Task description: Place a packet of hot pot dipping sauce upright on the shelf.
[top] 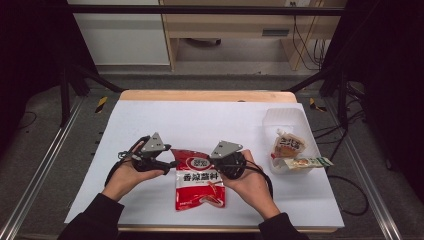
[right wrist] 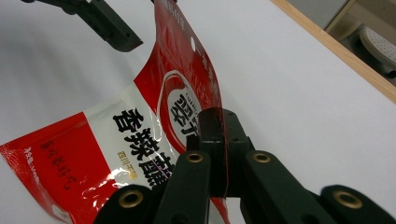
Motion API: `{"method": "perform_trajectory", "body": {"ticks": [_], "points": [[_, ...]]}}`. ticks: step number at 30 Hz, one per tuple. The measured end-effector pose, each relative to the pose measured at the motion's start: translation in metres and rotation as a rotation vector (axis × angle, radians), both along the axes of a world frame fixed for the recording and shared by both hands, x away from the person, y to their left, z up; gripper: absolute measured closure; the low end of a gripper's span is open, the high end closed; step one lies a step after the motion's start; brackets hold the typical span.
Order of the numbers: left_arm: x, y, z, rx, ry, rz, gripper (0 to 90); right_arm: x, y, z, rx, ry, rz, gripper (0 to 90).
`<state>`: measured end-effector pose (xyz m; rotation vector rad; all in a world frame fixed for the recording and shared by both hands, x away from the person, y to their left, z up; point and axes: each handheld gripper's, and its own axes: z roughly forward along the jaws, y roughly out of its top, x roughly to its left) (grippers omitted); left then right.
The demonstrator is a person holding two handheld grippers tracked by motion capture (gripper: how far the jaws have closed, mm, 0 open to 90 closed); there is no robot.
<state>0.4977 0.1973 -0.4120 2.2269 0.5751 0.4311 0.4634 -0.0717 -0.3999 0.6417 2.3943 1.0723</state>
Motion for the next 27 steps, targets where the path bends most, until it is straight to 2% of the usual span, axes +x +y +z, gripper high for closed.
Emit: {"method": "perform_trajectory", "body": {"ticks": [4, 7, 9, 11, 14, 18, 21, 27], "points": [[0.002, -0.003, 0.001, -0.008, 0.000, -0.014, 41.6, -0.001, 0.000, 0.001, 0.004, -0.003, 0.006, 90.0], [0.002, -0.005, 0.002, -0.033, 0.011, -0.029, 48.7, -0.001, -0.002, 0.002, 0.011, -0.003, 0.009, 90.0], [0.003, -0.006, 0.003, -0.025, 0.012, -0.034, 56.2, -0.002, -0.003, 0.003, 0.016, 0.001, 0.011, 90.0], [0.004, -0.007, 0.004, -0.045, 0.027, -0.040, 64.8, -0.002, -0.004, 0.004, 0.015, 0.003, 0.010, 90.0], [0.004, -0.008, 0.006, -0.043, 0.032, -0.041, 77.2, -0.001, -0.006, 0.004, 0.015, 0.012, 0.005, 90.0], [0.003, -0.008, 0.013, -0.072, 0.040, -0.058, 88.4, 0.000, -0.010, 0.006, 0.024, 0.024, -0.003, 90.0], [0.003, -0.007, 0.022, -0.079, 0.028, -0.059, 90.0, 0.000, -0.013, 0.010, 0.042, 0.024, -0.005, 90.0], [0.002, -0.008, 0.044, -0.049, -0.014, -0.074, 90.0, -0.001, -0.014, 0.025, 0.061, 0.013, 0.000, 90.0]]}}
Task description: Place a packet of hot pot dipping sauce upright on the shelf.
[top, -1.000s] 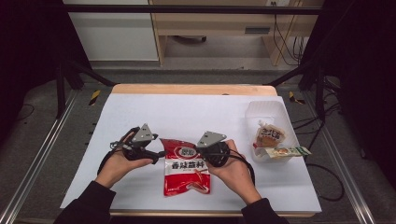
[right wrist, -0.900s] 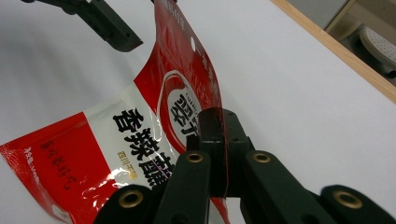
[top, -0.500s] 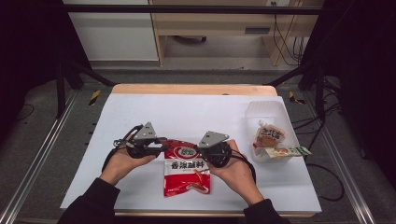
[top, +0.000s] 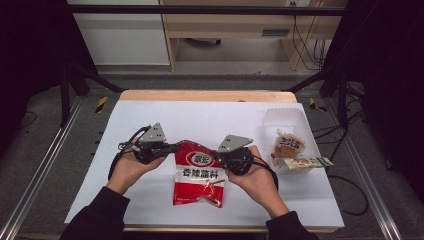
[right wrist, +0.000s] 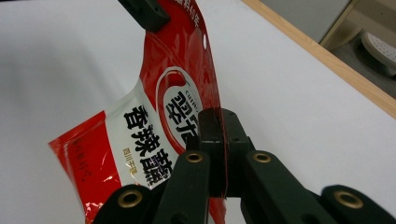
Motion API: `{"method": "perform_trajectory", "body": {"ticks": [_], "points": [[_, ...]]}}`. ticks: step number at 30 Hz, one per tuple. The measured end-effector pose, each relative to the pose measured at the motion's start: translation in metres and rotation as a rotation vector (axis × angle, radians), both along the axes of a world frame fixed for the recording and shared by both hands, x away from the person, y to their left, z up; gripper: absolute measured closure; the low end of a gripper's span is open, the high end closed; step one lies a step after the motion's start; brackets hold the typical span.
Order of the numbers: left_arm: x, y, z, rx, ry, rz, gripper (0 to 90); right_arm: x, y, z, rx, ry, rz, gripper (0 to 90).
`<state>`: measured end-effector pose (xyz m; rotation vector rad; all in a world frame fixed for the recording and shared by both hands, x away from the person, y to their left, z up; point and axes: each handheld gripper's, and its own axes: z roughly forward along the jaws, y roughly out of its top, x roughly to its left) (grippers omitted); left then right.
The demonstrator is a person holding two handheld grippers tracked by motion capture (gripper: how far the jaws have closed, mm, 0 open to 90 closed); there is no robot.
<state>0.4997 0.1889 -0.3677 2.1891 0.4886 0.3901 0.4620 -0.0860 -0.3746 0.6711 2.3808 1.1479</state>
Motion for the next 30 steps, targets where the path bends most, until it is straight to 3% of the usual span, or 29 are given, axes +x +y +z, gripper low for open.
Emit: {"method": "perform_trajectory", "body": {"ticks": [6, 12, 21, 30], "points": [[-0.004, 0.000, 0.017, 0.022, -0.038, -0.026, 90.0, -0.002, -0.001, 0.016, -0.007, -0.010, 0.017, 86.1], [-0.008, 0.001, 0.023, 0.021, -0.058, -0.036, 90.0, -0.003, -0.003, 0.025, -0.030, 0.005, 0.054, 76.3], [-0.009, 0.004, 0.024, 0.010, -0.066, -0.034, 90.0, 0.000, 0.000, 0.017, -0.061, 0.058, 0.096, 73.6], [-0.011, 0.005, 0.027, 0.008, -0.076, -0.043, 90.0, 0.006, 0.002, 0.010, -0.093, 0.089, 0.103, 78.6]]}}
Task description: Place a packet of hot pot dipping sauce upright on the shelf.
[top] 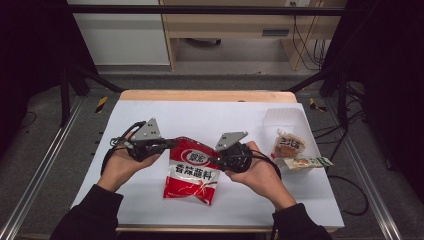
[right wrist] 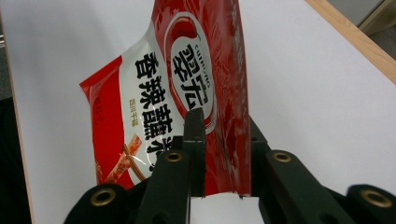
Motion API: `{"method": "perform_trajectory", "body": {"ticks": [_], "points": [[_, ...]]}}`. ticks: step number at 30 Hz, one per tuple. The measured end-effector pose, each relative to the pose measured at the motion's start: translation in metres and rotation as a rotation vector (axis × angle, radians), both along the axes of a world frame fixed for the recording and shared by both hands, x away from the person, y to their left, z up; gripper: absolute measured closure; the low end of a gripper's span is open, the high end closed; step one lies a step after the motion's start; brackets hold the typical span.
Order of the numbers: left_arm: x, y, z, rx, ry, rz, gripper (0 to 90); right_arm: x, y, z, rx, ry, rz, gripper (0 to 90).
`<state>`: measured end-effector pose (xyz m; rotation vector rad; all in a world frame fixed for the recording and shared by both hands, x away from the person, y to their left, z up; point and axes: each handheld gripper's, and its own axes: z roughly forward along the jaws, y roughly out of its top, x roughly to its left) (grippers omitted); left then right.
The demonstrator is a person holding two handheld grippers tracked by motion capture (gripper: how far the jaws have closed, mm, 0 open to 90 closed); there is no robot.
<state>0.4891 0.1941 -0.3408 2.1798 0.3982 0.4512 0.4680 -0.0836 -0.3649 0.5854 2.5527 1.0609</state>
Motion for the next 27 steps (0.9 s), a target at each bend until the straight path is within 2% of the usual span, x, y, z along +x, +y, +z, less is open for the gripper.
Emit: {"method": "perform_trajectory", "body": {"ticks": [4, 9, 15, 20, 24, 27], "points": [[-0.001, 0.000, 0.002, -0.006, -0.002, -0.007, 90.0, 0.000, 0.002, -0.003, -0.018, 0.000, 0.005, 79.8], [-0.002, 0.001, 0.002, -0.009, 0.001, -0.012, 90.0, 0.001, 0.003, -0.004, -0.025, 0.007, 0.005, 88.8], [-0.002, 0.003, 0.001, -0.005, 0.004, -0.013, 90.0, 0.001, 0.005, -0.004, -0.048, -0.011, 0.012, 89.7], [-0.003, 0.010, -0.002, -0.016, 0.012, -0.004, 90.0, 0.000, 0.007, 0.001, -0.047, -0.016, 0.027, 90.0], [-0.006, 0.020, -0.008, -0.033, 0.010, 0.013, 78.7, 0.001, 0.010, 0.008, -0.058, -0.025, 0.051, 90.0], [-0.010, 0.029, -0.015, -0.036, 0.006, 0.045, 61.6, 0.002, 0.011, 0.015, -0.064, -0.035, 0.056, 90.0]]}}
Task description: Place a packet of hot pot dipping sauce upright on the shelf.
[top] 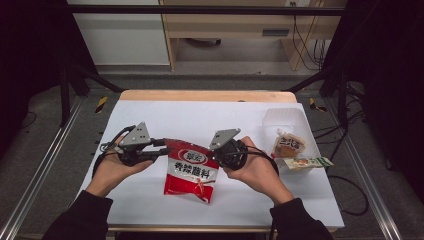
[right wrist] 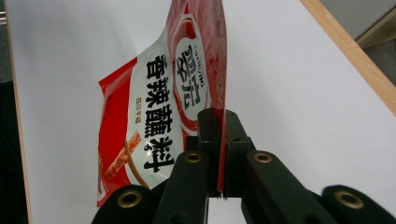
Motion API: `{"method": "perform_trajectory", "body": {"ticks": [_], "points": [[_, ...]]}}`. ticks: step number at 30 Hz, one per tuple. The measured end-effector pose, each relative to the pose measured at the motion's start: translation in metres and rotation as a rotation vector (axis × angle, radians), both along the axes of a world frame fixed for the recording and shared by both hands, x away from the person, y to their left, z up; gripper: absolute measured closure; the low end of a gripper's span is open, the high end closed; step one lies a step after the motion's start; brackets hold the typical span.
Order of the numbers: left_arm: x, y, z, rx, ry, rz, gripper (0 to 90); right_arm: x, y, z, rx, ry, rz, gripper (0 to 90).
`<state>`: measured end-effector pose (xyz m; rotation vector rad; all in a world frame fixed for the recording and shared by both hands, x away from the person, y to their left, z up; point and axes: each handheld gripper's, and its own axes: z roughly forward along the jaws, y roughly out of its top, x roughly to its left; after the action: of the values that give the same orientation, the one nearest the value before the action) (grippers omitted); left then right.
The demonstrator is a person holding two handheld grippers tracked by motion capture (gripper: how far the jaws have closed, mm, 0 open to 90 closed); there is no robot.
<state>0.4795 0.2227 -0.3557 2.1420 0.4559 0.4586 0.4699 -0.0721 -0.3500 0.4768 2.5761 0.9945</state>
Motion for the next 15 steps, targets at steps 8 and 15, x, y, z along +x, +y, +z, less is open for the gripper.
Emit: {"method": "perform_trajectory", "body": {"ticks": [8, 15], "points": [[-0.014, 0.025, -0.029, -0.009, 0.045, 0.069, 38.4, 0.003, -0.003, 0.021, 0.028, -0.012, 0.025, 90.0], [-0.026, 0.042, -0.064, -0.004, 0.082, 0.161, 30.4, 0.011, -0.005, 0.036, 0.015, -0.024, 0.035, 90.0]]}}
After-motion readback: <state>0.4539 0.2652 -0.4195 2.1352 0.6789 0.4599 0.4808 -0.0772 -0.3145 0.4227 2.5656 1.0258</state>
